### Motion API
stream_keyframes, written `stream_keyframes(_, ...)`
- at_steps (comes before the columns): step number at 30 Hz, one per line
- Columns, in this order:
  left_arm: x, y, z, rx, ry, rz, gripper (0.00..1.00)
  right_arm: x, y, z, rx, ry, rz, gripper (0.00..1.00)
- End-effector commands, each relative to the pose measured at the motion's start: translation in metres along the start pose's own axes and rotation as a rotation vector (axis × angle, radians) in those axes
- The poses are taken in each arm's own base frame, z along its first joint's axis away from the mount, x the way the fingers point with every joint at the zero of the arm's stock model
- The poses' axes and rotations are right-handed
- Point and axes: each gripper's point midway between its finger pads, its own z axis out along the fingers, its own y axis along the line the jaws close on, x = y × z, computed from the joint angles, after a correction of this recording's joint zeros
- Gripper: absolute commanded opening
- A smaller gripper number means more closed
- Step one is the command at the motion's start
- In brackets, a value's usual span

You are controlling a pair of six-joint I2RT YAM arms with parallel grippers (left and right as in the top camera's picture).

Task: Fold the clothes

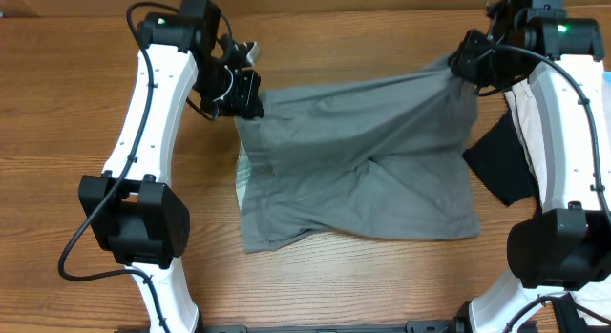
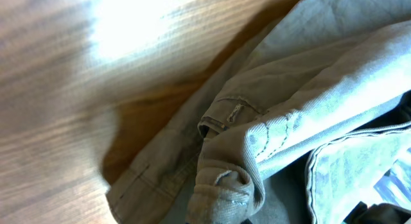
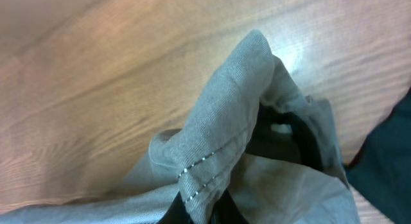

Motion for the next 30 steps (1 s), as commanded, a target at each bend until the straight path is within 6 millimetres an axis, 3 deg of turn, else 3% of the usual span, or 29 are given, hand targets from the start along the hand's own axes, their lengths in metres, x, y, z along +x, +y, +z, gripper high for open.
stream_keyframes(1, -0.01, 0.029, -0.035, -0.139, -0.089, -0.006, 0.04, -0.032, -0.039, -0.039, 0.157, -0.151, 0.004, 0.04)
stream_keyframes(4, -0.006, 0.028, -0.037, -0.143, -0.072, -0.007, 0.04, -0.009, -0.051, -0.034, 0.205, -0.06, 0.018, 0.04)
stream_keyframes(10, 0.026, 0.034, -0.022, -0.14, 0.065, -0.068, 0.04, 0.044, -0.071, -0.016, 0.265, 0.151, 0.058, 0.04)
stream_keyframes(15, 0.058, 0.033, 0.017, -0.116, 0.208, -0.111, 0.04, 0.098, -0.097, 0.021, 0.317, 0.329, 0.106, 0.04)
stream_keyframes(19, 0.092, 0.025, 0.059, -0.055, 0.333, -0.126, 0.04, 0.138, -0.113, 0.047, 0.337, 0.43, 0.157, 0.04)
stream_keyframes(22, 0.121, 0.012, 0.081, 0.008, 0.432, -0.135, 0.04, 0.162, -0.124, 0.053, 0.374, 0.492, 0.187, 0.04)
stream_keyframes(26, 0.149, -0.003, 0.093, 0.033, 0.531, -0.119, 0.04, 0.174, -0.132, 0.044, 0.432, 0.535, 0.217, 0.04)
stream_keyframes(27, 0.156, -0.004, 0.095, 0.019, 0.555, -0.11, 0.04, 0.174, -0.134, 0.042, 0.439, 0.538, 0.221, 0.06)
stream_keyframes(28, 0.16, -0.006, 0.096, 0.011, 0.571, -0.104, 0.11, 0.175, -0.135, 0.041, 0.44, 0.541, 0.225, 0.19)
stream_keyframes(29, 0.164, -0.008, 0.098, 0.006, 0.586, -0.097, 0.29, 0.176, -0.136, 0.04, 0.443, 0.55, 0.23, 0.45)
stream_keyframes(30, 0.168, -0.01, 0.098, 0.003, 0.599, -0.091, 0.61, 0.179, -0.138, 0.037, 0.448, 0.561, 0.235, 0.7)
